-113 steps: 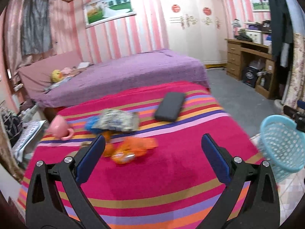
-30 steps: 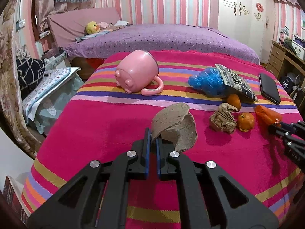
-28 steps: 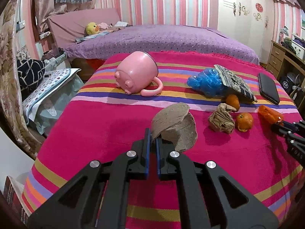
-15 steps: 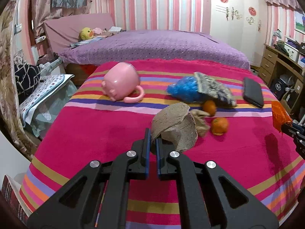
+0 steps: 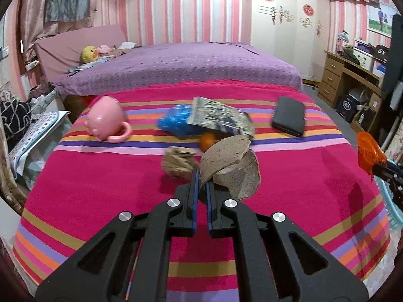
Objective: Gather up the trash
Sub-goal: 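Carry the paper ball and orange plastic bag over the blue basket with both grippers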
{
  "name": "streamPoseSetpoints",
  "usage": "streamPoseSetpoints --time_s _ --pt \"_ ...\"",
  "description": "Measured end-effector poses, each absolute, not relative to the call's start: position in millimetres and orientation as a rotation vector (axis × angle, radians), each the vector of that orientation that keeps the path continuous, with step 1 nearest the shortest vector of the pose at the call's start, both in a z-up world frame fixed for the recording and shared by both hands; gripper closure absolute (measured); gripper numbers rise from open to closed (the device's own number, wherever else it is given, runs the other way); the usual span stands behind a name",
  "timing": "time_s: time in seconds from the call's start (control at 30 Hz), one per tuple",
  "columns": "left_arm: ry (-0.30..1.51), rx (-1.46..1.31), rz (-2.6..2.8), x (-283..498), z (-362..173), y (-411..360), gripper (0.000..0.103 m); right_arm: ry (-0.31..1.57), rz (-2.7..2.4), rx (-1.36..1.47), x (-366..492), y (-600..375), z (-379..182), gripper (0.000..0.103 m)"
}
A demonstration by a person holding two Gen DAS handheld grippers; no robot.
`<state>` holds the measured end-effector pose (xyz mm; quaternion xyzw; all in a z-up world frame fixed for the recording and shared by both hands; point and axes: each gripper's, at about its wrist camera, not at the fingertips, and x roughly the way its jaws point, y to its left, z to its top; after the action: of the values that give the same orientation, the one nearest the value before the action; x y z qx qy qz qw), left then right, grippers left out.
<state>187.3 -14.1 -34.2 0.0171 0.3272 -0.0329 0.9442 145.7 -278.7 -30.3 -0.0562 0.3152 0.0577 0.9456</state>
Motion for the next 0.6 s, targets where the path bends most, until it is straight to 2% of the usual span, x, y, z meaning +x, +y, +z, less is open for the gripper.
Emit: streamPoseSetpoints --time_s 0.6 --pt "0.639 0.091 -0.093 174 -30 -114 0.099 0.618 0.05 -0.07 119 -368 -24 0.086"
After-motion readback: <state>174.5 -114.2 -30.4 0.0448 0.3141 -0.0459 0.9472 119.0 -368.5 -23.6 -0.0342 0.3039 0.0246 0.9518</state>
